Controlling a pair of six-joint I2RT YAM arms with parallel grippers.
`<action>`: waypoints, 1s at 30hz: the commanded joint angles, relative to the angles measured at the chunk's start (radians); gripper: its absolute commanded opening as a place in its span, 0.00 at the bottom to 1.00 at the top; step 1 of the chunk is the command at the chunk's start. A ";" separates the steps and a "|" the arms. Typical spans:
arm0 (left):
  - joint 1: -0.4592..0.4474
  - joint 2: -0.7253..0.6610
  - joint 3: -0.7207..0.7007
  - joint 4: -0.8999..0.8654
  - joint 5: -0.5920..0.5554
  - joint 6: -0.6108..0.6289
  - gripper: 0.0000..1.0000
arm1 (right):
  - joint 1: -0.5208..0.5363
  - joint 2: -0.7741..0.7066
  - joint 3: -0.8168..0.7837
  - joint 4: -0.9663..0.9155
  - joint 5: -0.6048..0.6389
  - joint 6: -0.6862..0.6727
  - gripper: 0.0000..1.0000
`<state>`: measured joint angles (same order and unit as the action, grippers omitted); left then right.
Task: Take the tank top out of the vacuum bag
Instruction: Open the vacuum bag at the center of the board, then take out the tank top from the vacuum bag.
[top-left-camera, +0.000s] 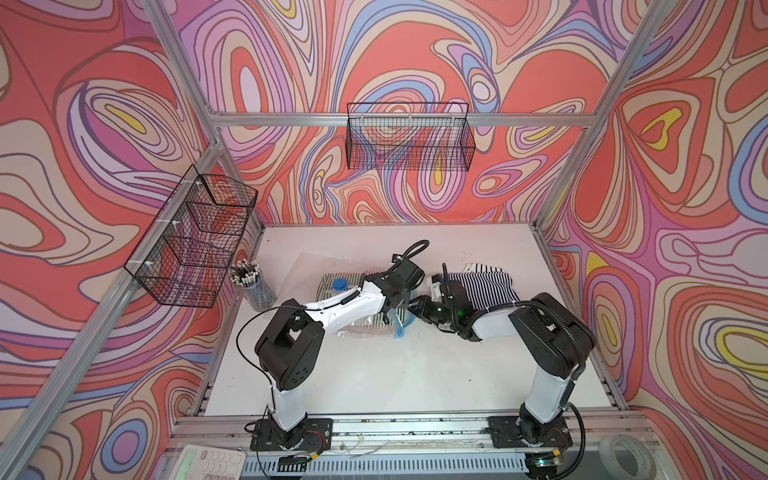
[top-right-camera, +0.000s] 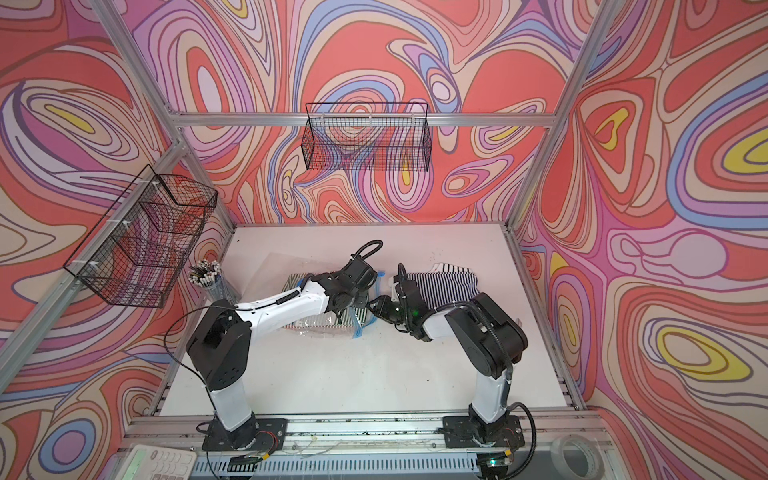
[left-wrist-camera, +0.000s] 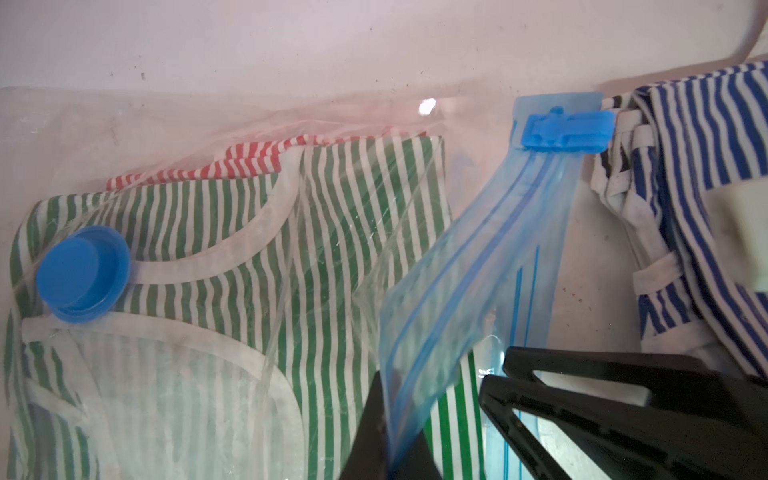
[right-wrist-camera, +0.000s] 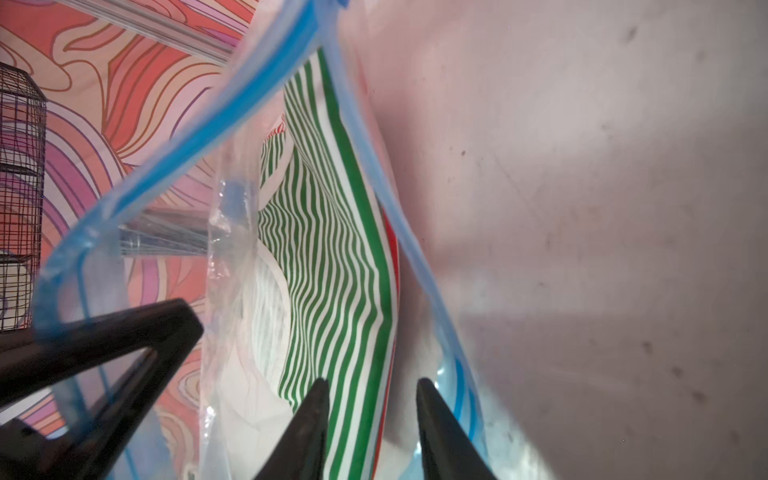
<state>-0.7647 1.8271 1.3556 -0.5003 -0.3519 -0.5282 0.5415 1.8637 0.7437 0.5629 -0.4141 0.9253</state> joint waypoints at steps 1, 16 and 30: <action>0.005 -0.056 -0.027 0.020 0.009 -0.016 0.00 | 0.014 0.039 0.028 0.041 -0.017 0.010 0.36; 0.006 -0.049 -0.057 0.029 0.018 -0.010 0.00 | 0.017 0.103 0.080 0.105 -0.038 0.062 0.10; 0.007 -0.032 -0.059 0.030 -0.003 -0.016 0.00 | 0.023 0.002 0.096 -0.040 0.024 -0.027 0.00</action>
<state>-0.7647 1.8004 1.3037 -0.4671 -0.3325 -0.5282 0.5621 1.8893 0.8188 0.5537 -0.4133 0.9192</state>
